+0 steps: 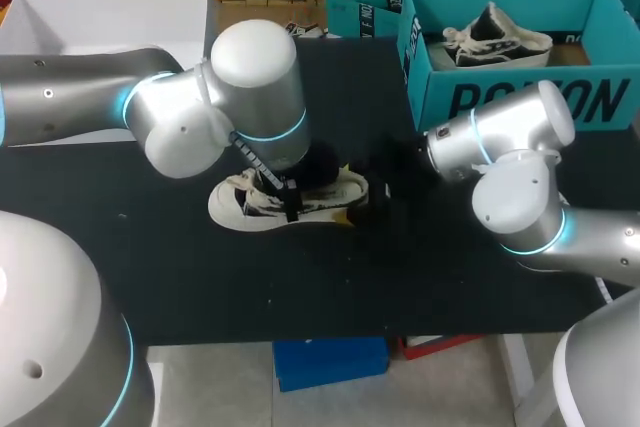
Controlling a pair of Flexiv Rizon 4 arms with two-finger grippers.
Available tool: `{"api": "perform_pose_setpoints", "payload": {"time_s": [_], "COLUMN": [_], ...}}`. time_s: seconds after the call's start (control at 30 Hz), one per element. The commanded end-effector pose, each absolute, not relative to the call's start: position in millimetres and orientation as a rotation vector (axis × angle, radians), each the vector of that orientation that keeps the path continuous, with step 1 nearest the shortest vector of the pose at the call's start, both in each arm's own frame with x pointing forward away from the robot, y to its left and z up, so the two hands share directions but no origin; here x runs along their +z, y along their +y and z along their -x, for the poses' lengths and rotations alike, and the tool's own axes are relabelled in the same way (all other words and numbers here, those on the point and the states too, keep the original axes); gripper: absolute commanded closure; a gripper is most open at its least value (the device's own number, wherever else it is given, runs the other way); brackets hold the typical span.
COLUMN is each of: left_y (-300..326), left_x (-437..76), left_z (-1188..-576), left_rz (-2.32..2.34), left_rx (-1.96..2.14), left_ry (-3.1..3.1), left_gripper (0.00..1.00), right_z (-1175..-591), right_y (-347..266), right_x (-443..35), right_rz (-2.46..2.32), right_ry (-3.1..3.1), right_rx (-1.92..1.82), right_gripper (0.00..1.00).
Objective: Take the shoe out of the shoebox, open the shoe tongue, remove and reinsert the insole, then place the shoe into the shoebox
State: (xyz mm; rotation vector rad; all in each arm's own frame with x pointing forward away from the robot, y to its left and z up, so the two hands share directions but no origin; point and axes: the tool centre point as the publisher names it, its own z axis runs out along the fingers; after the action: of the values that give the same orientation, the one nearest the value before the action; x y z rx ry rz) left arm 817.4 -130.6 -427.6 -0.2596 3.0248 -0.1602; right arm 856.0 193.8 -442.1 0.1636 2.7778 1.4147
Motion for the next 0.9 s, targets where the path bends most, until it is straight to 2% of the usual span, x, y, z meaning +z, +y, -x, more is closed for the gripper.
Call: {"api": "perform_pose_setpoints", "payload": {"time_s": [0.03,0.9], "left_y": [-135,-124], "left_x": [-470,-442], "left_z": [-809,-826], "left_rz": [0.26,0.326], "left_rx": [-0.19,-0.369], "left_ry": [3.043,3.095], "left_gripper": [1.0,1.0], "right_z": [-858,-858], "right_y": [193,193], "right_x": [-442,-442], "right_rz": [-0.168,-0.168], "right_ry": [2.778,2.778], "right_rx": [1.412,1.412], "right_gripper": [1.0,1.0]}}
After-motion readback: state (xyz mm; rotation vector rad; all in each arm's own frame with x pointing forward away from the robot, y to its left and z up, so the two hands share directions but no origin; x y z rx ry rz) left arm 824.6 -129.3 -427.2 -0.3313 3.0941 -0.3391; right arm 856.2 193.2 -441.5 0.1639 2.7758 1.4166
